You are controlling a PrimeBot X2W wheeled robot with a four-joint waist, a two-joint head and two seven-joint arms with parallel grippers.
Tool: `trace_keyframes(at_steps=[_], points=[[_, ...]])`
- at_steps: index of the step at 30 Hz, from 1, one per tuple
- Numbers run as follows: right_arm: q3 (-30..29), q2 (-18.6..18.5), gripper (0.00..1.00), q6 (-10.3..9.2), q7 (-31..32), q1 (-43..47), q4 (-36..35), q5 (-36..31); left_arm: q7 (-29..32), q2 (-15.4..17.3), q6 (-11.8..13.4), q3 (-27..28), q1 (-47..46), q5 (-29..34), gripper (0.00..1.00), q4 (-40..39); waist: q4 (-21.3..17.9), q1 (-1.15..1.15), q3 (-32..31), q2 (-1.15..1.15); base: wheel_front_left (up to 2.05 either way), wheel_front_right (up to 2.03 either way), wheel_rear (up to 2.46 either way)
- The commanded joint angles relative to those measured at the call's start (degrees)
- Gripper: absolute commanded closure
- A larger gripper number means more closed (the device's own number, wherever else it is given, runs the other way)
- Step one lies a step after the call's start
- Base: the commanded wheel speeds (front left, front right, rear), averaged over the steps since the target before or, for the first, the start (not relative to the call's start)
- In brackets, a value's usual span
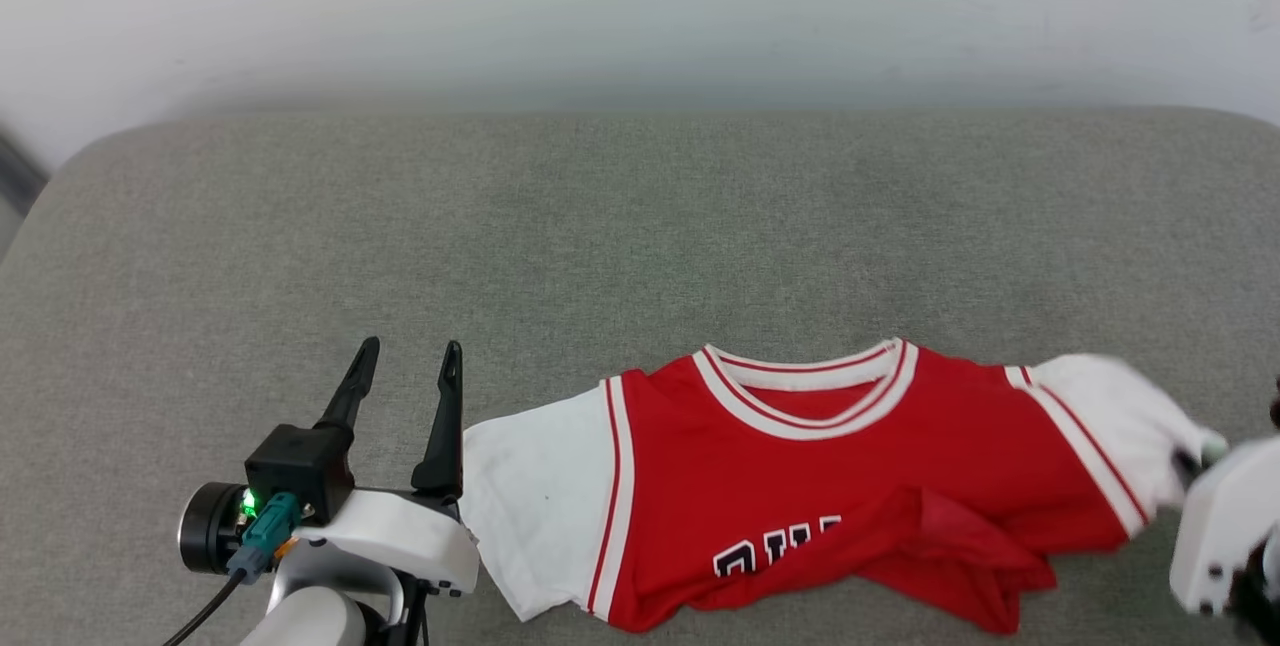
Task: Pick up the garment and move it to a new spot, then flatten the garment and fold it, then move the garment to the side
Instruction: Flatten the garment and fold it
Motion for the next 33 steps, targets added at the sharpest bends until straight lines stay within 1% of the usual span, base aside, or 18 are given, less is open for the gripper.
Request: trace_keyframes(at_steps=[1,3,5,6,7,8,11,14,18,22,27,31,33], points=[[-2.91,2.95,1.0,-0.03,1.27,4.82,-2.03,-0.97,-0.11,-0.09,-0.29,-0.11,0.76,-0.22,0.0,0.13,-0.19,0.0,-0.56,0.0,0.0,0.0,0.0],[-5.18,4.74,1.0,-0.04,1.46,8.77,-1.93,-1.69,0.07,-0.12,-0.09,-0.21,1.27,-0.43,0.0,0.4,-0.33,0.0,-0.88,0.0,0.0,0.0,0.0],[-6.21,6.48,1.0,-0.03,1.12,11.5,0.03,-0.57,0.13,-0.06,0.18,-0.12,1.76,-0.92,0.0,0.62,-0.67,0.0,-1.24,0.0,0.0,0.0,0.0],[-6.08,6.77,0.88,-0.03,0.42,12.5,1.46,-0.87,0.17,0.0,0.13,-0.04,1.98,-0.96,0.0,0.7,-0.82,0.0,-1.31,0.0,0.0,0.0,0.0],[-6.2,7.11,0.22,-0.04,-0.56,13.0,3.0,-0.5,0.24,0.08,0.26,0.04,2.27,-1.18,0.0,0.77,-0.95,0.0,-1.38,0.0,0.0,0.0,0.0],[-6.36,7.45,0.0,-0.04,-2.11,12.85,4.7,0.49,0.32,0.19,0.38,0.14,2.6,-1.41,0.0,0.85,-1.12,0.0,-1.47,0.0,0.0,0.0,0.0],[-6.32,7.9,0.0,-0.03,-9.32,11.61,8.19,1.13,0.6,0.49,0.58,0.17,3.43,-1.79,0.0,1.07,-1.41,0.0,-2.01,0.0,0.0,0.0,0.0],[-6.48,8.11,0.0,-0.04,-17.32,10.6,9.51,1.19,0.71,0.65,0.91,0.3,4.19,-2.07,0.0,1.3,-1.54,0.0,-2.9,0.0,0.0,0.0,0.0],[-5.79,7.66,0.0,-0.04,-27.23,9.62,9.04,0.2,0.65,0.9,1.47,0.68,5.6,-2.68,0.0,1.35,-1.64,0.0,-4.42,0.0,0.0,0.0,0.0],[-2.99,7.03,0.0,-0.03,-34.42,9.3,7.49,-0.78,0.62,1.2,1.58,0.95,6.8,-3.29,0.0,1.41,-1.48,0.0,-5.75,0.0,0.0,0.0,0.0],[2.25,6.73,0.0,-0.04,-40.24,9.58,3.91,-1.56,1.07,1.86,2.32,1.18,8.27,-3.62,0.0,0.72,-1.58,0.0,-6.92,0.0,0.0,0.0,0.0],[6.14,6.93,0.0,-0.04,-41.45,11.12,0.33,-1.97,1.93,2.72,2.53,1.22,8.67,-3.86,0.0,0.51,-1.84,0.0,-7.34,0.0,0.0,0.0,0.0],[7.28,7.13,0.0,-0.04,-41.53,12.0,-1.71,-2.07,2.8,3.19,2.05,0.89,8.17,-3.89,0.0,0.78,-1.91,0.0,-7.47,0.0,0.0,0.0,0.0]])
